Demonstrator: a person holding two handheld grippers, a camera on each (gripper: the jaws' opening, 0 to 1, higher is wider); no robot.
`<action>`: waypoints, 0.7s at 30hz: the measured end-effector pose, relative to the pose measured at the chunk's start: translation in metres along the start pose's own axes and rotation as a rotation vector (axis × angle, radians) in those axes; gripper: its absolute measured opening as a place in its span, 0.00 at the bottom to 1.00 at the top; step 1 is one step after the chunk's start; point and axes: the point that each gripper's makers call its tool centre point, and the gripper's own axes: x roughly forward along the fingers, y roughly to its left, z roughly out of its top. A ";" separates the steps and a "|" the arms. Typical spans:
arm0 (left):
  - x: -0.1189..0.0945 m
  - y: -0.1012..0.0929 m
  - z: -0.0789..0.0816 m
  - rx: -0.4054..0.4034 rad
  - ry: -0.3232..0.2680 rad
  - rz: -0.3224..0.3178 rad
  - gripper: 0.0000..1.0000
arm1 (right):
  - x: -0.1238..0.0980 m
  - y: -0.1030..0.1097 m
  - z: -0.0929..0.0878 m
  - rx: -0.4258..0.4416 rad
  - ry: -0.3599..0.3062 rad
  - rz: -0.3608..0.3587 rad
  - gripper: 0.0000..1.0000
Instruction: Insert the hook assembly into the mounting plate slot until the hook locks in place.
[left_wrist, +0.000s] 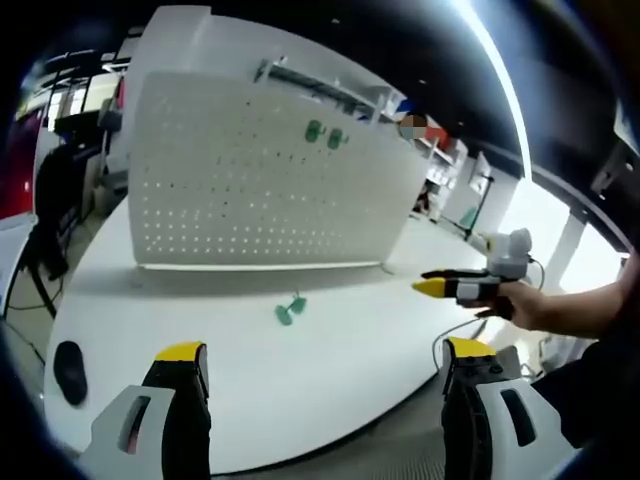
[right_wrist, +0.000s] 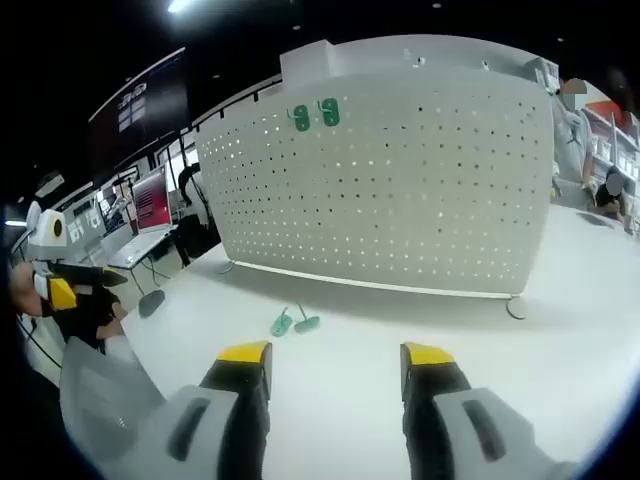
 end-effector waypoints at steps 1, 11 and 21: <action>0.000 0.001 -0.002 -0.001 0.006 0.003 0.98 | -0.002 0.001 -0.003 0.002 0.006 0.005 0.48; -0.003 0.003 -0.019 -0.030 0.070 0.012 0.97 | -0.010 0.010 -0.032 -0.005 0.091 0.047 0.42; -0.002 0.007 -0.025 -0.028 0.114 0.017 0.95 | -0.015 0.020 -0.040 0.018 0.129 0.103 0.41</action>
